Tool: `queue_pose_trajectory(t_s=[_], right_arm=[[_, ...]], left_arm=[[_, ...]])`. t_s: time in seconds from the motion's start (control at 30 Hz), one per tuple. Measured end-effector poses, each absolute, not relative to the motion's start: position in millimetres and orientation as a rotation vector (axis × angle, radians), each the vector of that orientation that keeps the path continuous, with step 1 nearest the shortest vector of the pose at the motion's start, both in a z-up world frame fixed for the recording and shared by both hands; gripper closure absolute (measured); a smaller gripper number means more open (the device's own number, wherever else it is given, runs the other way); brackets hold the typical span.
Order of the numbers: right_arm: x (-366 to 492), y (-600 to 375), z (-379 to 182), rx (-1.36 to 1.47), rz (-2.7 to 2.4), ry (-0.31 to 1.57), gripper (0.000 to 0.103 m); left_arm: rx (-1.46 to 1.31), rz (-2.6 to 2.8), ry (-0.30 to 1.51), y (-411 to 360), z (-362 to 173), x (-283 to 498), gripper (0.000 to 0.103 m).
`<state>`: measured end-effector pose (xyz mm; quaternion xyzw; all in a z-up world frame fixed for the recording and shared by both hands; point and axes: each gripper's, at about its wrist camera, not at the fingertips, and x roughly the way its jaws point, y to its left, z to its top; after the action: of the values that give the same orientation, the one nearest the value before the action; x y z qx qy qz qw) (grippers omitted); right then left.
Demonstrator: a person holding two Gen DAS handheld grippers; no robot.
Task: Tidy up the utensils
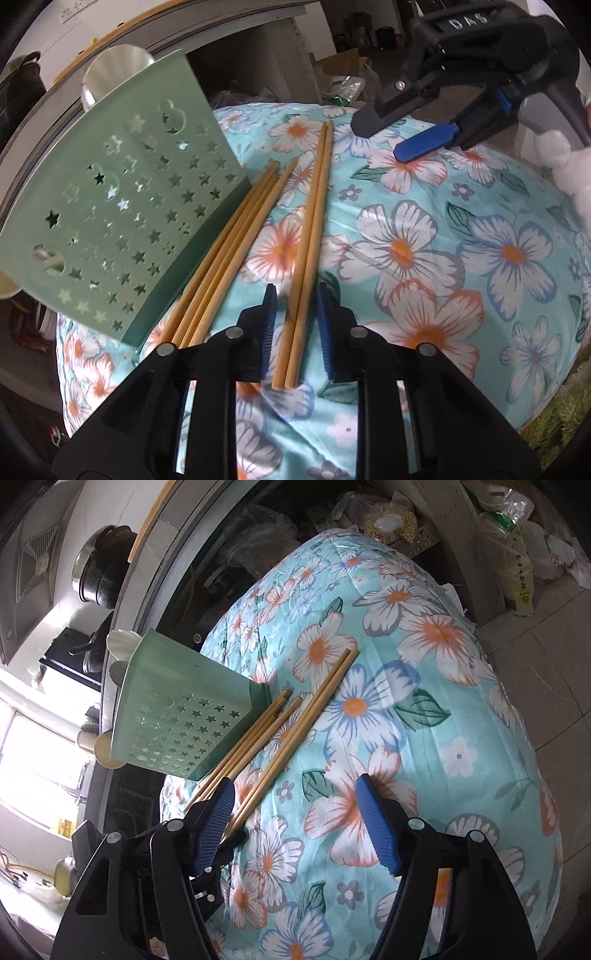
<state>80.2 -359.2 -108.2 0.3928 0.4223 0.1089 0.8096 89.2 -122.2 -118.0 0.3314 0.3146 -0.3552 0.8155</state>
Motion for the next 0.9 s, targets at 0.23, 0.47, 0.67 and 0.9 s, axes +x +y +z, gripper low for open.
queue_pose_trajectory(t_s=[0.23,0.47,0.67,0.9], right_arm=[[78.6,-369.8,-115.2,0.894,0.243,0.894,0.038],[75.7,-368.4,-113.1,0.897,0.247,0.890,0.038],[72.2,-366.5,-111.3,0.894,0.255,0.891,0.038],[69.2,-361.2,-108.5,0.893,0.274,0.890,0.038]], left_arm=[[0.774,-0.774,0.638,-138.4,-122.3,85.6,0.092],[0.724,-0.853,0.692,-131.6,-115.9,78.2,0.098],[0.566,-0.976,0.829,-107.7,-107.3,73.2,0.098],[0.406,-0.987,0.922,-86.9,-109.2,74.8,0.097]])
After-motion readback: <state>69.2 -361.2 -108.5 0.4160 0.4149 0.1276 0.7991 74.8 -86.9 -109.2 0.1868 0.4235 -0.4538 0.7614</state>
